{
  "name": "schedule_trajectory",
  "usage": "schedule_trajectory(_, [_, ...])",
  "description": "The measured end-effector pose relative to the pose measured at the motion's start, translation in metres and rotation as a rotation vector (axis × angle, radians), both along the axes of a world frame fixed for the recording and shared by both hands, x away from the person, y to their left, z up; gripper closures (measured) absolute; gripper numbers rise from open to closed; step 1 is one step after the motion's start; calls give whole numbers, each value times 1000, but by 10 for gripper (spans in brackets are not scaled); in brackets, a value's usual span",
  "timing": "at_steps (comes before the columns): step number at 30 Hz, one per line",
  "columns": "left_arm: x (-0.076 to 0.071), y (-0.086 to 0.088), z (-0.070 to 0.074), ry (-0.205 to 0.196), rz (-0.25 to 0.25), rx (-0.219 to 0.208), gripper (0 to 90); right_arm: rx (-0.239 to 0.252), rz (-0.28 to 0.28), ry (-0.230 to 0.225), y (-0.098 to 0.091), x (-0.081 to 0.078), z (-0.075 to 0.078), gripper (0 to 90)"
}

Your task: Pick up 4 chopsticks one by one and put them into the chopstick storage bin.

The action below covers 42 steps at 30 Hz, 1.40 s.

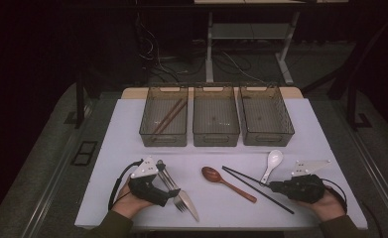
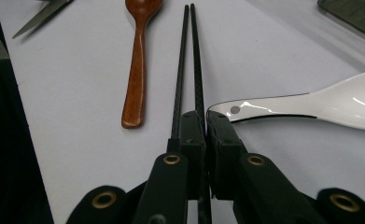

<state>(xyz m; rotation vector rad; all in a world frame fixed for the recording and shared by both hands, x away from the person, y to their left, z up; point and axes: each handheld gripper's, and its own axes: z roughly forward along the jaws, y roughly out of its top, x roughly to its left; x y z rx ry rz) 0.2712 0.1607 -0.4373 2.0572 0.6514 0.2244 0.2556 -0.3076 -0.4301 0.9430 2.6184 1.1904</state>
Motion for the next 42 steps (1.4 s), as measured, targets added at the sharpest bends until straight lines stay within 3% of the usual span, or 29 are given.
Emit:
schedule_trajectory(13, [0, -1, 0, 0, 1, -7, 5, 105, -1, -50, -5, 0, 18, 853])
schedule_trajectory(24, [0, 0, 0, -3, -2, -12, 5, 153, -3, -67, 4, 13, 32, 852])
schedule_trajectory(42, [1, 0, -1, 2, -3, -27, 5, 161, -16, -103, 19, 35, 48, 852])
